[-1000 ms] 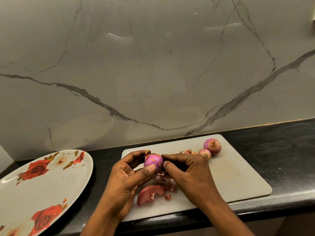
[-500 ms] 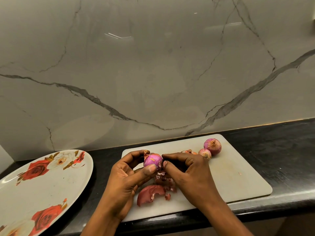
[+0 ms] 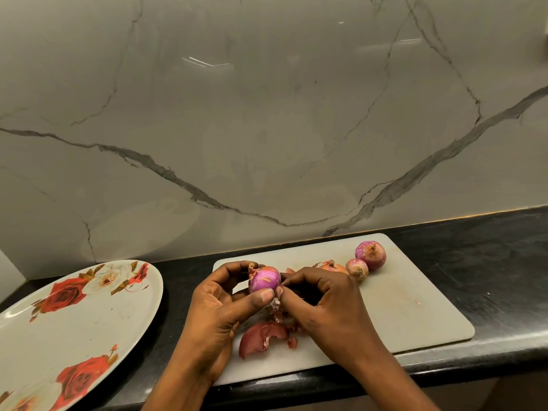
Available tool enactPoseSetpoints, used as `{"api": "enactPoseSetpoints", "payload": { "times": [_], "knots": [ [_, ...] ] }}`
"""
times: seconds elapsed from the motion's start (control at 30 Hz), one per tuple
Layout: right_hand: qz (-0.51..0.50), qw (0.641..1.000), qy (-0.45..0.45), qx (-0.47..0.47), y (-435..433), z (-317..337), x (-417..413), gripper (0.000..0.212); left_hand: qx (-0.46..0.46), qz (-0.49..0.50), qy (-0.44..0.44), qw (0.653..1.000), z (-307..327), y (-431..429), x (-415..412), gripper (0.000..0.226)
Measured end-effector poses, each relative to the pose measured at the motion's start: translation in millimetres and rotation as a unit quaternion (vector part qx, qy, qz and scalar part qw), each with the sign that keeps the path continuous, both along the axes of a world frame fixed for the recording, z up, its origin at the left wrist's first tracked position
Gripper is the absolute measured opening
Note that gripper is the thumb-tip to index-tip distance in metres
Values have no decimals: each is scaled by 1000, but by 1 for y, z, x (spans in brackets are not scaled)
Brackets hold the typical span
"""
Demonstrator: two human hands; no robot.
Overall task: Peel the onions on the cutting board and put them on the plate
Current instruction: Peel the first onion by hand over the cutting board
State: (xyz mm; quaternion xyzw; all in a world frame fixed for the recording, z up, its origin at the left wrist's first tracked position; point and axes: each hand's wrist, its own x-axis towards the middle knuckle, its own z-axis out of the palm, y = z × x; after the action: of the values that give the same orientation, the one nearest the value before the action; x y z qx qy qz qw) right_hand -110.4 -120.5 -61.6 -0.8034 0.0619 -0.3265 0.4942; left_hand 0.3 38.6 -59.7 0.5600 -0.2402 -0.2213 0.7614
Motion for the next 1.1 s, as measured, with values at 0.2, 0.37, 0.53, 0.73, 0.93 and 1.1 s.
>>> {"api": "enactPoseSetpoints", "payload": {
  "times": [0.2, 0.37, 0.53, 0.73, 0.93, 1.1],
  "knots": [
    [-35, 999, -7, 13, -1, 0, 1, 4, -5, -8, 6, 1000, 0, 1, -1, 72],
    [-56, 997, -7, 48, -1, 2, 0, 12, 1, -2, 21, 1000, 3, 1, -2, 74],
    [-81, 994, -5, 76, -3, 0, 1, 7, -13, 7, 52, 999, 6, 3, -4, 67],
    [-116, 992, 3, 44, -4, -2, 0, 15, -43, 8, 94, 995, 11, 1, -8, 49],
    [-71, 996, 8, 60, -4, -3, 1, 12, -21, 23, 77, 997, 9, 0, -6, 47],
    [-70, 996, 0, 53, -2, -1, 1, 20, -1, 8, 38, 999, 9, 1, -7, 62]
  ]
}}
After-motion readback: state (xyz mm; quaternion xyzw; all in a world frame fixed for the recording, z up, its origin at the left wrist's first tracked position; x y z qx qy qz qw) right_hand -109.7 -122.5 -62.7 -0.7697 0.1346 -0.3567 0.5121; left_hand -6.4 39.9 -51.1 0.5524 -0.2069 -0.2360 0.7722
